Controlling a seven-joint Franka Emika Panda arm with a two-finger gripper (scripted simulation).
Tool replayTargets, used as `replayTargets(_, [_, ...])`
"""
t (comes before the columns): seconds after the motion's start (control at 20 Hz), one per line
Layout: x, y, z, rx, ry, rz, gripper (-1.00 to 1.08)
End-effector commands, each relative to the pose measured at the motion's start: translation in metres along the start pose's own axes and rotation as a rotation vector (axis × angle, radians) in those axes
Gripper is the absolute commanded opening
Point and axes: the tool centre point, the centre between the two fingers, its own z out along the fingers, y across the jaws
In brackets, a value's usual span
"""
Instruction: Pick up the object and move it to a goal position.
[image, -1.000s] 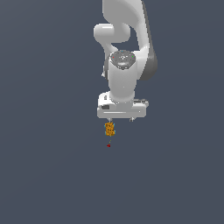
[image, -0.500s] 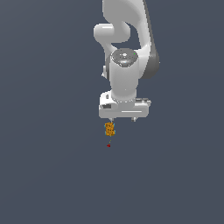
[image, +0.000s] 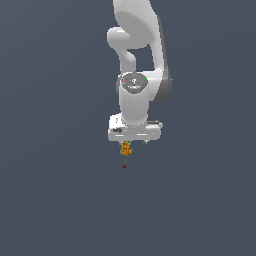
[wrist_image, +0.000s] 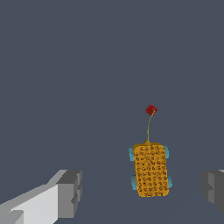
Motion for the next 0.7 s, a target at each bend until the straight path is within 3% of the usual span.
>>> replayTargets(0.0, [-0.004,0.012,0.02,-0.011,-0.004,-0.023,1.0])
replayTargets(0.35, [-0.014,0.033,0.06,-0.031,-0.012,-0.074,1.0])
replayTargets(0.65, [-0.016,0.037,0.067,-0.033,-0.015,-0.082,1.0])
